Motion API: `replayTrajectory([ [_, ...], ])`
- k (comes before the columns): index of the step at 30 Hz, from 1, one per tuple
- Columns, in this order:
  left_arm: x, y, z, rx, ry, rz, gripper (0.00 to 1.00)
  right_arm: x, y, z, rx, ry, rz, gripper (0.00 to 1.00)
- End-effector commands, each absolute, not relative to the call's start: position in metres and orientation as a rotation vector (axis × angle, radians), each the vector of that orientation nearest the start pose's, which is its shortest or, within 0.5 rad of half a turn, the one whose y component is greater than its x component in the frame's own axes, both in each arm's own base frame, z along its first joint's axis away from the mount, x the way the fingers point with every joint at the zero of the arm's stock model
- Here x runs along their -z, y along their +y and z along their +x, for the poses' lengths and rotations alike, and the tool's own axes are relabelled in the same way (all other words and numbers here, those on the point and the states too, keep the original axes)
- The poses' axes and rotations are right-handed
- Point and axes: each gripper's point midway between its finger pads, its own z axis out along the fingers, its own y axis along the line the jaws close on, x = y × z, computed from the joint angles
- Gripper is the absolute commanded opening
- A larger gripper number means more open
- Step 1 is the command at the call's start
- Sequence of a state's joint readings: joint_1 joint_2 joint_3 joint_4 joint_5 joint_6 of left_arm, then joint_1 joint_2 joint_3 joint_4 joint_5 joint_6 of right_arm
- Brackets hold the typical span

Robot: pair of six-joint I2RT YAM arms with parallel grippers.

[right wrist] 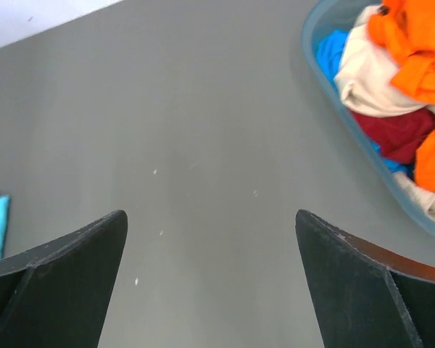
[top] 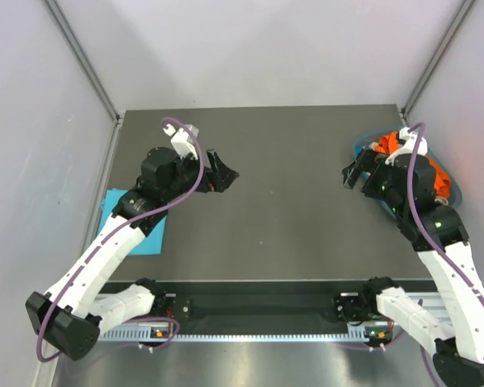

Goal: Fold and stack the t-shirts
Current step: Grab the tshirt from the pile

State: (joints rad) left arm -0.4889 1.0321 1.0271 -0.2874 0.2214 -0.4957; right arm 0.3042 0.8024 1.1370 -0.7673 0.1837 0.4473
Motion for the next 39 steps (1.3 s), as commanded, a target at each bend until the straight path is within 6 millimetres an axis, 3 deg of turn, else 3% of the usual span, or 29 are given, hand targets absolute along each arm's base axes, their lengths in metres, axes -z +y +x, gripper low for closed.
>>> replayTrajectory([
  [1,-0.308,-0.211,0.284,0.863,1.905,0.135,0.94,-0.324,0.047,0.271,-0.222,1.873,0.345,1.00],
  [3,-0.306,-0.210,0.285,0.859,1.911,0.116,0.93,-0.326,0.024,0.282,-0.096,1.818,0.454,1.00],
  [5,-0.307,-0.209,0.284,0.865,1.909,0.097,0.93,-0.329,0.014,0.299,-0.022,1.763,0.498,1.00],
  [8,-0.312,-0.213,0.276,0.909,1.902,0.126,0.93,-0.317,-0.020,0.328,0.217,1.772,0.581,1.00],
  [9,-0.310,-0.213,0.273,0.916,1.907,0.133,0.93,-0.312,-0.026,0.347,0.262,1.810,0.593,1.00],
  [10,-0.310,-0.213,0.271,0.918,1.907,0.139,0.93,-0.306,-0.051,0.353,0.333,1.824,0.652,1.00],
  [12,-0.304,-0.207,0.265,0.898,1.918,0.137,0.93,-0.293,-0.075,0.367,0.404,1.870,0.710,1.00],
  [13,-0.302,-0.205,0.264,0.890,1.920,0.135,0.93,-0.288,-0.104,0.364,0.457,1.859,0.786,1.00],
  [15,-0.296,-0.199,0.260,0.867,1.919,0.124,0.93,-0.271,-0.122,0.367,0.441,1.877,0.850,1.00],
  [16,-0.296,-0.198,0.260,0.862,1.915,0.119,0.93,-0.259,-0.145,0.363,0.451,1.875,0.930,1.00],
  [20,-0.293,-0.195,0.257,0.849,1.922,0.121,0.93,-0.229,-0.181,0.366,0.414,1.870,1.035,0.98],
  [22,-0.291,-0.195,0.256,0.850,1.929,0.124,0.93,-0.212,-0.198,0.366,0.400,1.878,1.095,0.90],
  [25,-0.289,-0.195,0.256,0.854,1.931,0.123,0.93,-0.186,-0.211,0.375,0.301,1.869,1.151,0.81],
  [26,-0.288,-0.196,0.256,0.860,1.934,0.124,0.93,-0.185,-0.214,0.383,0.263,1.846,1.137,0.81],
  [27,-0.287,-0.197,0.255,0.862,1.937,0.126,0.93,-0.169,-0.205,0.393,0.175,1.892,1.110,0.81],
  [29,-0.288,-0.199,0.254,0.876,1.938,0.142,0.89,-0.157,-0.204,0.405,0.090,1.923,1.071,0.83],
  [32,-0.287,-0.199,0.252,0.878,1.947,0.140,0.89,-0.134,-0.207,0.411,0.092,1.989,1.094,0.83],
  [34,-0.289,-0.198,0.251,0.877,1.944,0.137,0.89,-0.125,-0.209,0.415,0.098,2.010,1.086,0.63],
  [35,-0.289,-0.197,0.251,0.873,1.944,0.133,0.89,-0.131,-0.211,0.419,0.097,2.006,1.071,0.51],
  [36,-0.289,-0.197,0.251,0.874,1.944,0.134,0.88,-0.135,-0.212,0.419,0.113,2.010,1.064,0.31],
  [38,-0.292,-0.196,0.249,0.875,1.940,0.137,0.87,-0.155,-0.210,0.419,0.146,2.010,1.014,0.14],
  [39,-0.293,-0.196,0.250,0.875,1.941,0.132,0.86,-0.183,-0.208,0.420,0.185,1.979,0.974,0.02],
])
